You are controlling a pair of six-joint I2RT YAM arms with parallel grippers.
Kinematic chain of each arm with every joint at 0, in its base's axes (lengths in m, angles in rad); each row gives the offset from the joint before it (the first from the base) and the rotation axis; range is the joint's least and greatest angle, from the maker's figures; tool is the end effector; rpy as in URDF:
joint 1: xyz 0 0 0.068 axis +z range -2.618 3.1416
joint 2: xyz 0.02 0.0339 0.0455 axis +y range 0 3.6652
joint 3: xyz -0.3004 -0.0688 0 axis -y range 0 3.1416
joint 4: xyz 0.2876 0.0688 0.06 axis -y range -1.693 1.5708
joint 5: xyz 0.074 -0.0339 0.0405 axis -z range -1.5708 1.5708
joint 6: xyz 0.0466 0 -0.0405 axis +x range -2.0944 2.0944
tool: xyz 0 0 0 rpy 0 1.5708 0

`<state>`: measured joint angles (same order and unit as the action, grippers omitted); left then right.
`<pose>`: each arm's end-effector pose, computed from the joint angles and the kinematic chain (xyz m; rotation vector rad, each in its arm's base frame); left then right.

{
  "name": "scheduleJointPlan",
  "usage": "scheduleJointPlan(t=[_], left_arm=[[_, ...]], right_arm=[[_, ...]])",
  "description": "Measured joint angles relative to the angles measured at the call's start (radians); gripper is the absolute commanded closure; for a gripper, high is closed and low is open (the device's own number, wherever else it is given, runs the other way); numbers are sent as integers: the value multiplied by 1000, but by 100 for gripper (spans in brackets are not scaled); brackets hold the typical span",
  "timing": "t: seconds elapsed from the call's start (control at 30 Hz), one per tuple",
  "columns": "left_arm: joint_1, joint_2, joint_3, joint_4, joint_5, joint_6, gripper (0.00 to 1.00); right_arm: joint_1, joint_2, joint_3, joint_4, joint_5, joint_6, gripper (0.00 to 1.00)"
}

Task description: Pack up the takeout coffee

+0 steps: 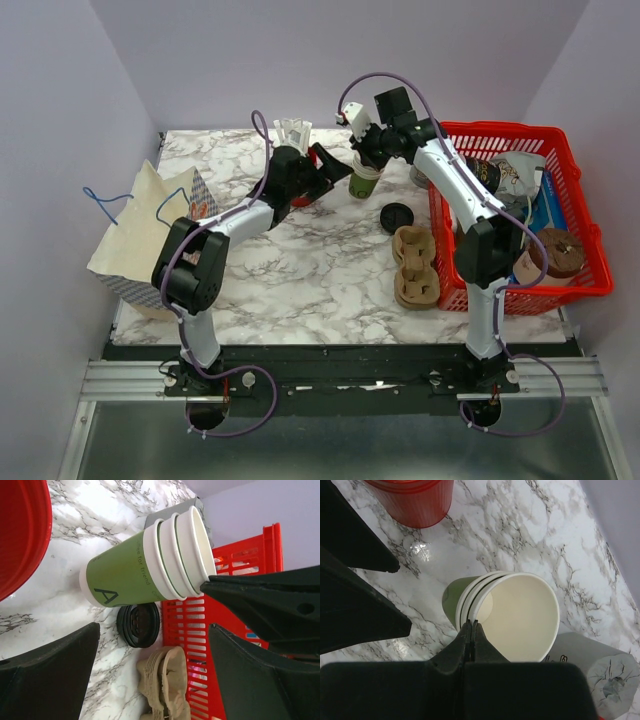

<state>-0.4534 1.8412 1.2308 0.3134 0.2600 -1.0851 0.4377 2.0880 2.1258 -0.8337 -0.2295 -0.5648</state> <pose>0.4300 -0.2228 0.2525 -0.4513 2.0236 -1.2557 0.4820 0.2373 0.3601 -1.2247 2.0055 0.2092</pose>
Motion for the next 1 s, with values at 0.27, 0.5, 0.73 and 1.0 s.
scheduleJointPlan(t=[0.27, 0.5, 0.73, 1.0], left_arm=[[-9, 56, 54, -1, -21, -34, 2], [-19, 105, 102, 6, -31, -43, 2], [-25, 138, 105, -16, -45, -48, 4], [-26, 135, 100, 5, -38, -46, 4]], right_arm=[[0, 8, 0, 0, 1, 14, 100], [0, 10, 0, 0, 1, 15, 99], [0, 10, 0, 0, 1, 16, 99], [0, 10, 0, 0, 6, 18, 100]])
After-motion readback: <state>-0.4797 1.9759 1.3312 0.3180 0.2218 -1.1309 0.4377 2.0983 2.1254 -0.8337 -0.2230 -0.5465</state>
